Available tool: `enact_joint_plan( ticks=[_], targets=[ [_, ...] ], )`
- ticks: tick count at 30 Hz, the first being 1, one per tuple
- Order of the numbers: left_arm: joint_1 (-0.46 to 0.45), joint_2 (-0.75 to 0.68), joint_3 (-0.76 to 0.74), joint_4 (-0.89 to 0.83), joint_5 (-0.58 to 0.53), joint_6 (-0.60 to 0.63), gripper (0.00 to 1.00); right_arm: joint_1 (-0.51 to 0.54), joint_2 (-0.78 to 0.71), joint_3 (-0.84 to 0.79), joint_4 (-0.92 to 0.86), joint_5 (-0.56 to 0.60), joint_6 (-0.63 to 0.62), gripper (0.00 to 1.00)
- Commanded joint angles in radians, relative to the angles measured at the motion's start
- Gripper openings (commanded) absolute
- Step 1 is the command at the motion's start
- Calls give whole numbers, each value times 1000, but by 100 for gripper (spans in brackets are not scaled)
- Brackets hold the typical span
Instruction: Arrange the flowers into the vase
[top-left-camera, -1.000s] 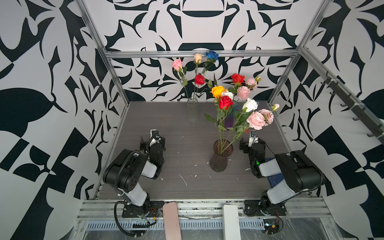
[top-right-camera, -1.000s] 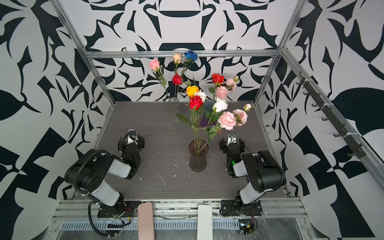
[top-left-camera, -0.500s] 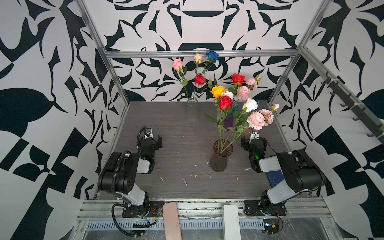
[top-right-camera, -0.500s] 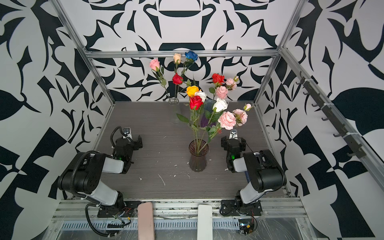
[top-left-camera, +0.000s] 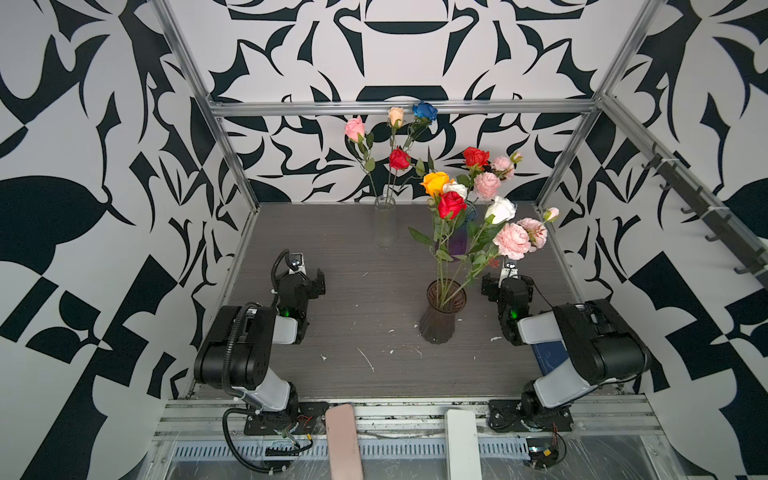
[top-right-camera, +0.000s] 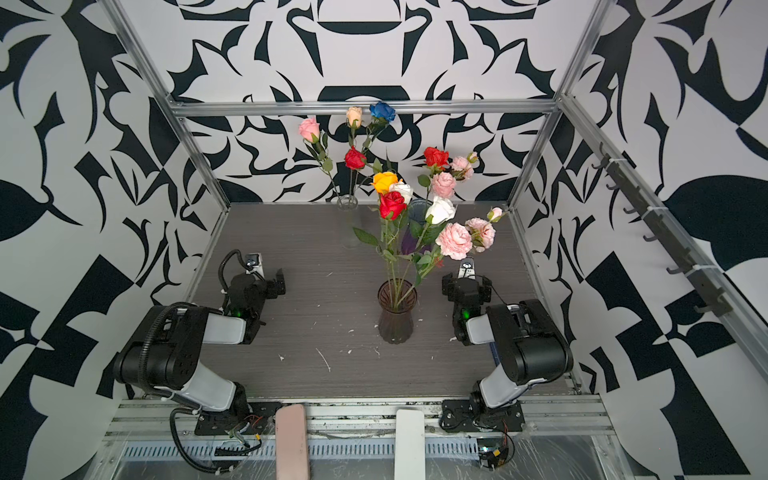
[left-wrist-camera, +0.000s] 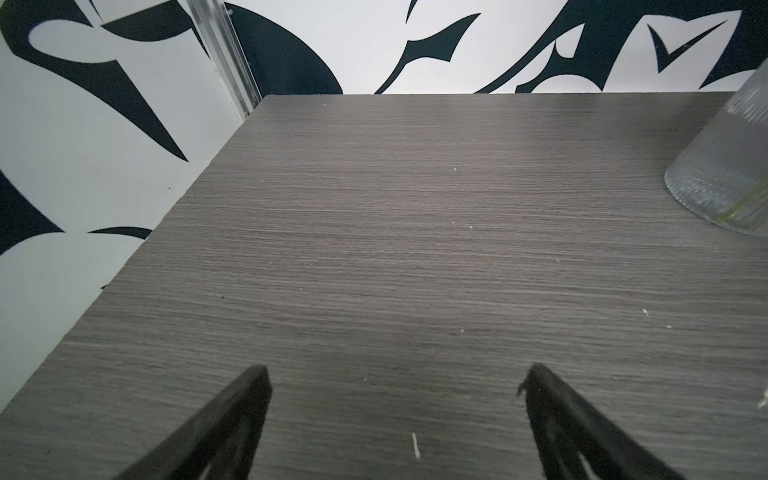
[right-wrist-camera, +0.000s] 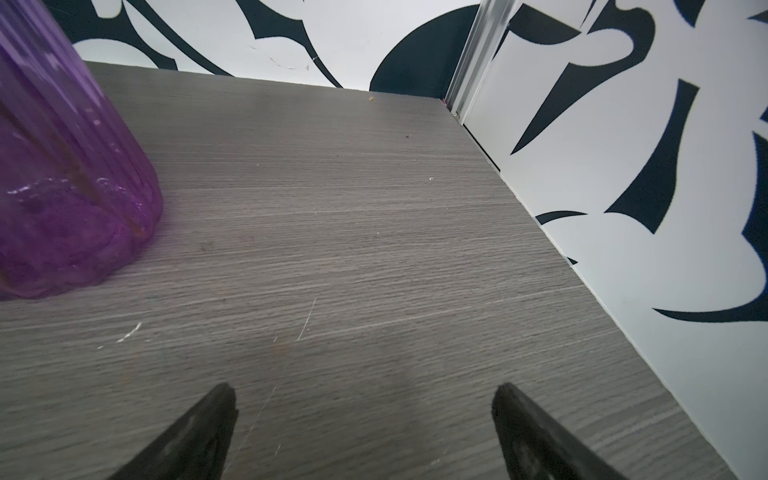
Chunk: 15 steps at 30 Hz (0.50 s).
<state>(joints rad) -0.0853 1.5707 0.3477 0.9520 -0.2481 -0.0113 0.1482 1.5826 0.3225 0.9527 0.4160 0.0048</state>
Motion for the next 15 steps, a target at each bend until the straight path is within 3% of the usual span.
enact_joint_plan(
  ticks=[1, 6, 9, 15],
  targets=[
    [1, -3, 4, 19, 7, -9, 99, -1, -17, 13, 18, 17, 14, 100],
    [1, -4, 4, 18, 7, -8, 99, -1, -15, 16, 17, 15, 19, 100],
    [1, -4, 4, 19, 7, -9, 99, -33, -21, 29, -22, -105, 20, 100],
    [1, -3, 4, 18, 7, -9, 99, -35, -26, 21, -15, -104, 13, 100]
  ],
)
